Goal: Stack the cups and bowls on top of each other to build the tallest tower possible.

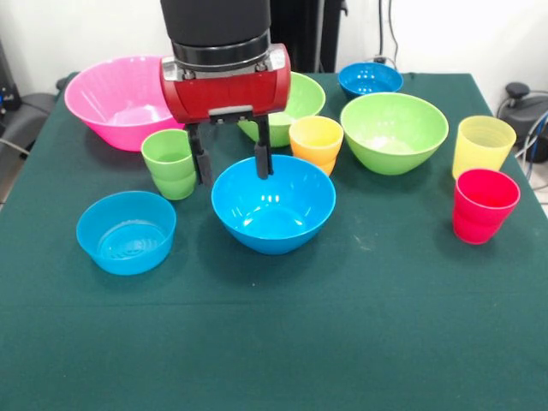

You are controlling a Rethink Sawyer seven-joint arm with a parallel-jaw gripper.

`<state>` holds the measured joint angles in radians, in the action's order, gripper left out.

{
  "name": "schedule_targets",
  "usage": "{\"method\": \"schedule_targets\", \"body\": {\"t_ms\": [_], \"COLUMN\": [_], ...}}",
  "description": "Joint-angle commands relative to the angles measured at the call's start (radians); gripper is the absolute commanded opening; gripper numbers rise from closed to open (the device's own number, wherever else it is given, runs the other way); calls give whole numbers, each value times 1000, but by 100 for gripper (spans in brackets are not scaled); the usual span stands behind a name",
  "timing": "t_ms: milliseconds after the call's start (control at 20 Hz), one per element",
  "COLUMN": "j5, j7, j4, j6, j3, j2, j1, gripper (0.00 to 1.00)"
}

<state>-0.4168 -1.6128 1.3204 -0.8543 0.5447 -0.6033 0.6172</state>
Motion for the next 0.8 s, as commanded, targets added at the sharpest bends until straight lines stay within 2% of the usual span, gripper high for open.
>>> {"method": "schedule_targets", "body": {"t_ms": [50,400,800], "j5": [-77,-80,-63], "j7": [104,103,56], "j4": [-50,-52,17], "j6": [-126,-114,-64], "j3": [-65,-66,-84], "j2": [-9,-2,-29], "j1": [-9,-7,-8], "gripper": [100,100,100]}}
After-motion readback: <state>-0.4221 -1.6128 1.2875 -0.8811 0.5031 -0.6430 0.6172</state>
